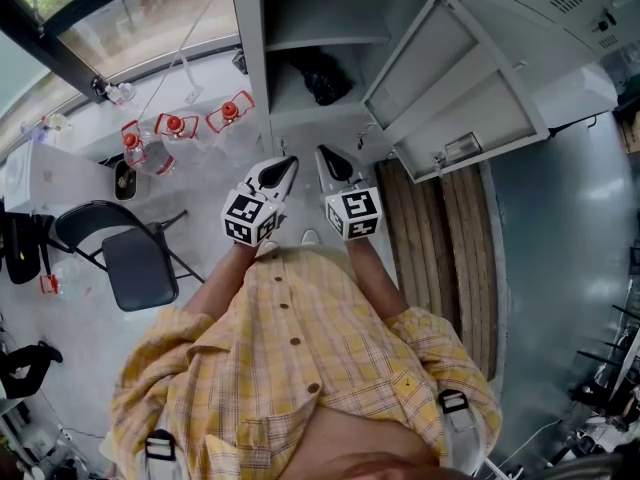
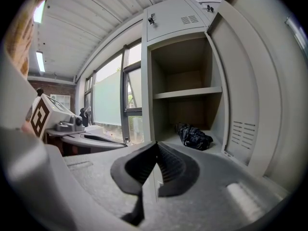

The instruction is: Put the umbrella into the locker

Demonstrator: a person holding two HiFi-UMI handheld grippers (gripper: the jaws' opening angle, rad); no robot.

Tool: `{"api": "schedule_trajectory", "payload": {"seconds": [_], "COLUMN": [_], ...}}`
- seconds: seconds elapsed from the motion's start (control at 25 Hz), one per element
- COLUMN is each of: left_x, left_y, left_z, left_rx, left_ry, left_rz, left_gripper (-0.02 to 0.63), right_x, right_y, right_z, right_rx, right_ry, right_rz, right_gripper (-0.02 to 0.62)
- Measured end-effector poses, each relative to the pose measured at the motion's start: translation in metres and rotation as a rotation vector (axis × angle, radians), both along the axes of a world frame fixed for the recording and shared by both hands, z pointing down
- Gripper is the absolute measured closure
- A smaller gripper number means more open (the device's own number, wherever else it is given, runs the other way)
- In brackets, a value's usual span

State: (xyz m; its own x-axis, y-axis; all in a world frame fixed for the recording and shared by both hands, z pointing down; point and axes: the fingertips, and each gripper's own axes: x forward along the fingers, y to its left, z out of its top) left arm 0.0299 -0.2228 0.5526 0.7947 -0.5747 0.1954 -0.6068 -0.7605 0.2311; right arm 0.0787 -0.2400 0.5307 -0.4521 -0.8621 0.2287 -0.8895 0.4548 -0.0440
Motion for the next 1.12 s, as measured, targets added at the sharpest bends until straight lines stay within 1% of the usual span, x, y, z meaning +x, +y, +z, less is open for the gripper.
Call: {"api": "schedule_trajectory", "payload": {"seconds": [0.48, 1.12], "left_x": [0.001, -0.005], "left_y": [0.003, 0.004], "left_z": [0.0, 0.002], "left_rx": [-0.004, -0.01], "left_ry": [0.008, 0.0], "left_rz": [0.004, -0.019], "left_gripper": [0.601, 0.601], "right_x": [-0.003, 0.005], "right_y": [0.015, 0.022], "right_z": [0.009, 0.016], "right_rx": [-0.024, -0.059], "right_ry": [0.014, -0.028], "right_rz": [-0.015, 0.012], "right_gripper": [0.598, 0.598]}}
